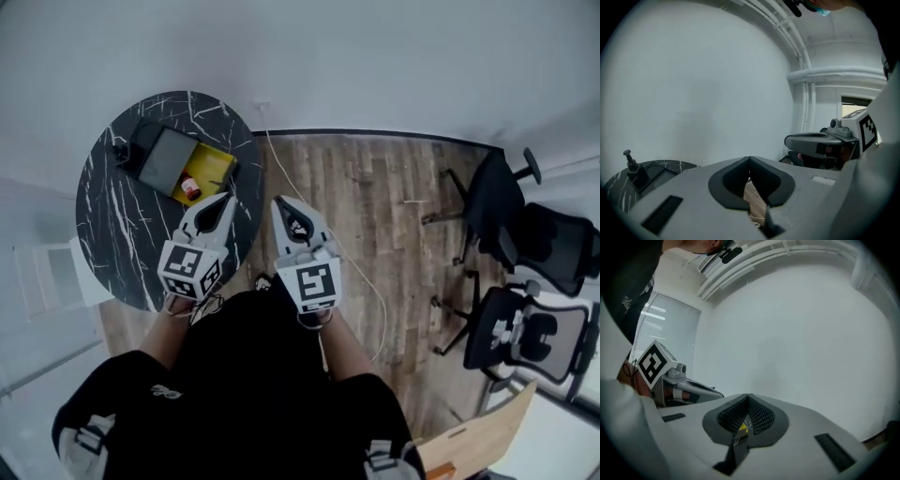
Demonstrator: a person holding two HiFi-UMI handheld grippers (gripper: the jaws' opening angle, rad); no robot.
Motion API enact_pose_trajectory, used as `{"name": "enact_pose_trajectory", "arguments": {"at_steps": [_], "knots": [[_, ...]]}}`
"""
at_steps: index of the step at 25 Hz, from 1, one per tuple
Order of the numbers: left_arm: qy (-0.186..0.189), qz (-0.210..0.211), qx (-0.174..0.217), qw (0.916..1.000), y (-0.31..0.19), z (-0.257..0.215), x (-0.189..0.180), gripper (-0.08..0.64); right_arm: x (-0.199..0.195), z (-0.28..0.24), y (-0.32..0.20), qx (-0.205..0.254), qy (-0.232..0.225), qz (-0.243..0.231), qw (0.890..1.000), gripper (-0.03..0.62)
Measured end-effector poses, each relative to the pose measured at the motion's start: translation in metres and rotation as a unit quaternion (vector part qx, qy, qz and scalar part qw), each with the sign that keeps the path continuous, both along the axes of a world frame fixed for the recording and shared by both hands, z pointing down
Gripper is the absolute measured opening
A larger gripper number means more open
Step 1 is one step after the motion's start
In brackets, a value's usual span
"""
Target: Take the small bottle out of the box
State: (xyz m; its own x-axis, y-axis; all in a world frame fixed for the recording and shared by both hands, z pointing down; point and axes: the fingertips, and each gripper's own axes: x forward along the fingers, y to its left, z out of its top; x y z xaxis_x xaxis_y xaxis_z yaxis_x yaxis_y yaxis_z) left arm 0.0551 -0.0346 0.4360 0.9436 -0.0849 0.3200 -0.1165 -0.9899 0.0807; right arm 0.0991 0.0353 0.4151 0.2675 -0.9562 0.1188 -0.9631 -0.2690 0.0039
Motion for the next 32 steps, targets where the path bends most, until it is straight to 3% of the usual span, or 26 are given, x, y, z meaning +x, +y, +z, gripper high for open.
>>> {"name": "enact_pose_trajectory", "arguments": {"at_steps": [6,13,21,26,32], "knots": [[-0.024,-0.096,-0.016,0.995,-0.064,0.019,0.004,-0.002,0.01,0.011,-0.079,-0.014,-0.013,-0.119,0.993,-0.005],[-0.061,-0.191,-0.059,0.9778,-0.112,0.051,0.012,-0.002,0.025,0.036,-0.156,-0.055,-0.028,-0.238,0.969,-0.005],[-0.107,-0.296,-0.106,0.9432,-0.14,0.085,-0.002,-0.002,0.006,0.062,-0.211,-0.096,-0.035,-0.371,0.923,-0.005],[-0.114,-0.355,-0.133,0.9184,-0.149,0.094,-0.016,-0.002,-0.015,0.072,-0.227,-0.113,-0.038,-0.448,0.886,-0.004],[-0.142,-0.414,-0.147,0.887,-0.162,0.114,-0.034,-0.002,-0.031,0.084,-0.248,-0.128,-0.042,-0.511,0.849,-0.005]]}}
